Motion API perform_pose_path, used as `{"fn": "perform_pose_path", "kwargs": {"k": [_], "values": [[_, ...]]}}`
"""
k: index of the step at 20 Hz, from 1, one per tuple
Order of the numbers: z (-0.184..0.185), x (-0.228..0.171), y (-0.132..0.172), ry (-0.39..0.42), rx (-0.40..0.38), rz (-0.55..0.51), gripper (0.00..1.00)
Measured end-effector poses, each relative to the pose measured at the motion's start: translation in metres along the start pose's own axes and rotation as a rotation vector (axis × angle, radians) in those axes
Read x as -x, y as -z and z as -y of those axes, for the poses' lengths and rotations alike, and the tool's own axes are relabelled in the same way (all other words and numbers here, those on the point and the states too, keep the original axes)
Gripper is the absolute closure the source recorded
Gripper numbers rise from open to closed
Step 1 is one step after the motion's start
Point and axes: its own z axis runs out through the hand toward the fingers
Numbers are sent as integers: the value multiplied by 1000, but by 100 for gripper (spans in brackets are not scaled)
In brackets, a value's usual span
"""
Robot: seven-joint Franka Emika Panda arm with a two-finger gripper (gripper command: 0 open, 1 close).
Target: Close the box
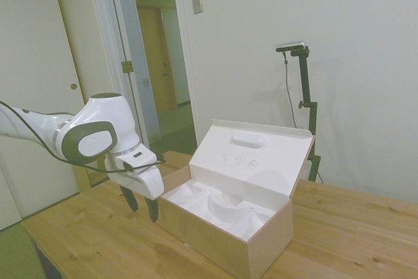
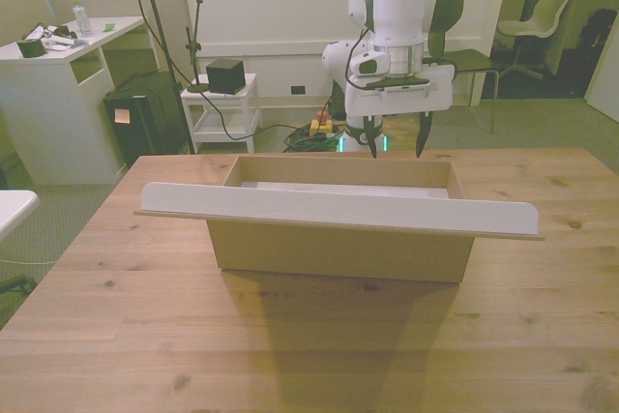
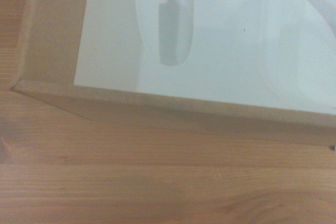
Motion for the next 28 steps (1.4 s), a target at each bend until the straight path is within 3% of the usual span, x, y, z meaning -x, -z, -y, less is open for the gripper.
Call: {"fn": "perform_pose_path", "kwargs": {"k": [5,15,19,28], "values": [[1,-2,15,-17,-27,-31,0],[20,4,165,8,-285,-321,0],[42,-13,191,17,-356,-391,0],[113,-86,241,-8,-389,-478,0]]}}
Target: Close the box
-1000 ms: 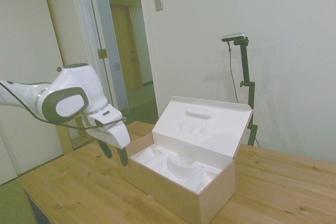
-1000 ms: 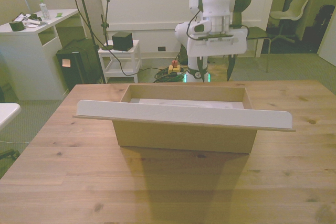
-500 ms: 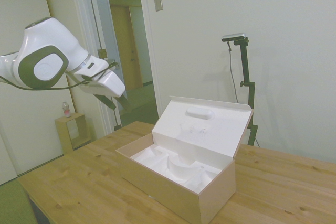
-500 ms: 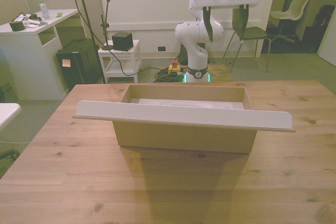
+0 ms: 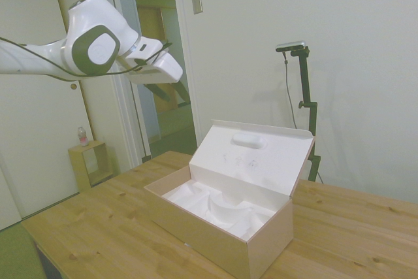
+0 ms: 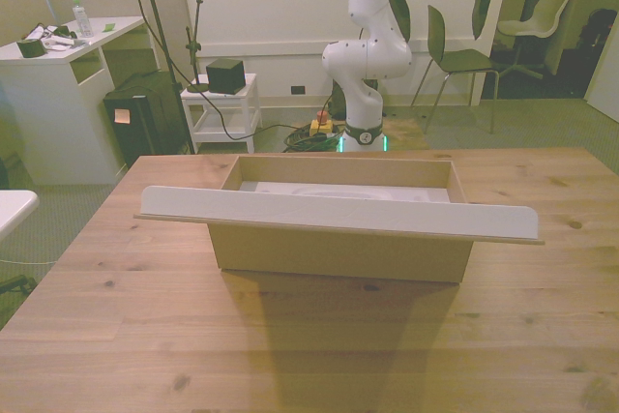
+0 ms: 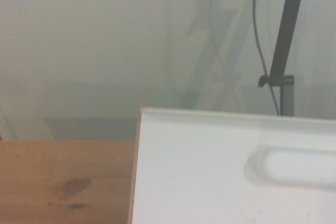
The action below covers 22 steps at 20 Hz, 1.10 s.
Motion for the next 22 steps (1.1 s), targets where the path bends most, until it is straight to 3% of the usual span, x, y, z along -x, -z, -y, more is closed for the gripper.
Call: {"fn": "perform_pose_path", "kwargs": {"k": [7,22], "values": [[28,-43,-46,-51,25,-36,0],[21,-121,-125,-126,120,-29,0]]}}
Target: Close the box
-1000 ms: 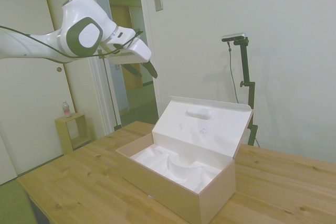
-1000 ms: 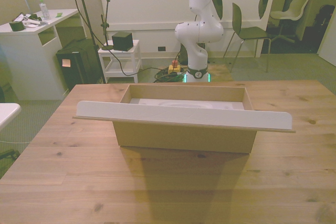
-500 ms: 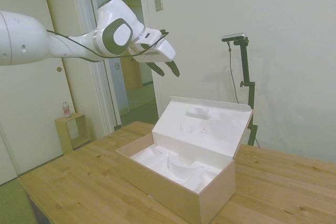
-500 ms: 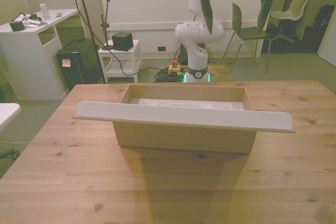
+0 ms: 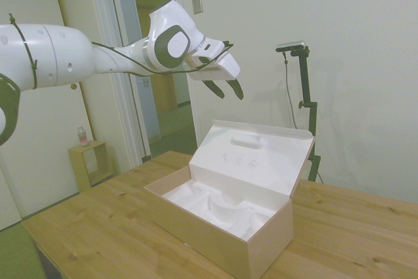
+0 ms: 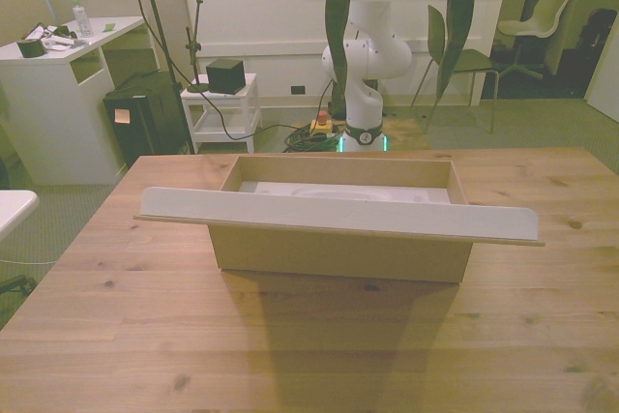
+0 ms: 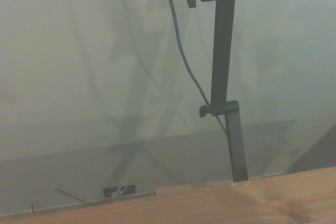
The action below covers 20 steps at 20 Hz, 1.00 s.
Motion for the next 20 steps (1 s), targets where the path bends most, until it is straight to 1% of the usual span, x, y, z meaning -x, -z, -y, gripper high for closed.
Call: {"fn": "perform_pose_path", "kwargs": {"k": [4,10,12,15,18,20], "values": [[3,-8,-32,-4,19,13,0],[2,-16,-103,2,73,38,0],[-1,-16,-121,2,98,55,0],[-3,-19,-132,-3,132,99,0],[-6,-21,-132,-11,172,137,0],[-5,-24,-128,-17,181,153,0]]}}
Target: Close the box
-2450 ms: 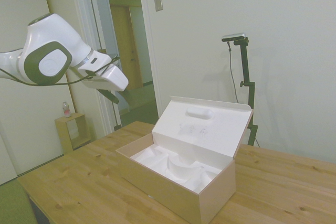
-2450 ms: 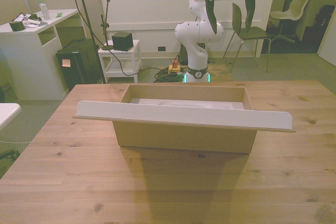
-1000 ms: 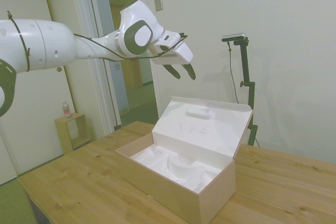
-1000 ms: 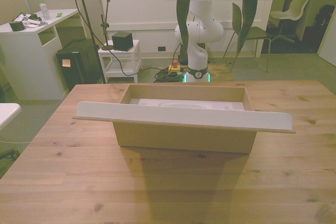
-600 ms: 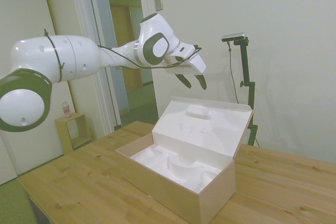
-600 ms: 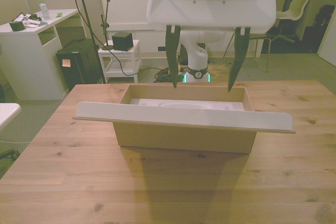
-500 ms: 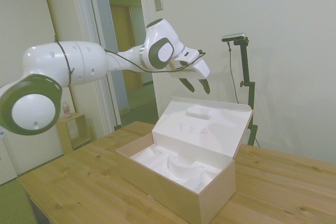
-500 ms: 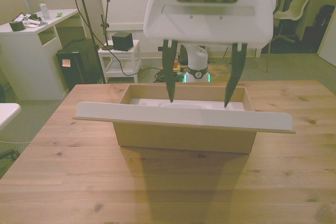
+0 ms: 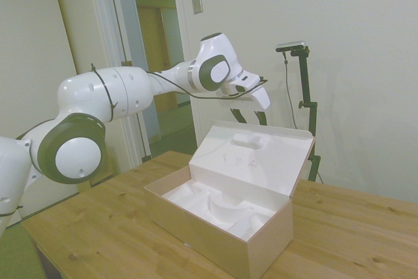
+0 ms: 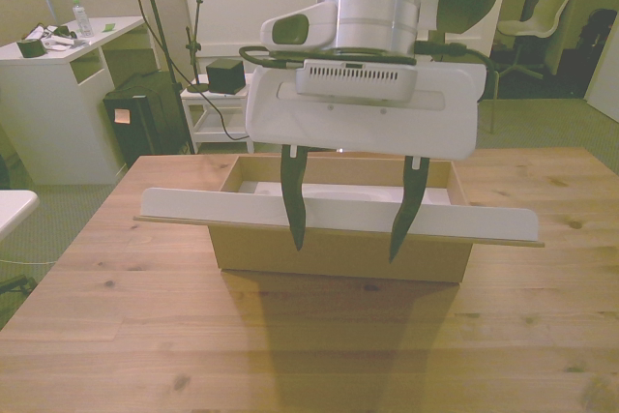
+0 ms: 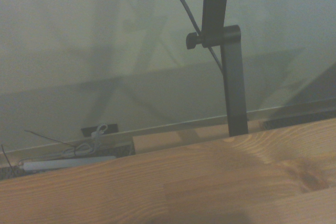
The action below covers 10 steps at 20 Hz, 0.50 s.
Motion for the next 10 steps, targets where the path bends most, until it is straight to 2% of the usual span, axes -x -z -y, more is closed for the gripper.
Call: {"fn": "perform_pose_path", "kwargs": {"k": [6,10], "values": [[-3,2,36,-19,10,86,0],[-5,33,63,-25,31,252,0]]}}
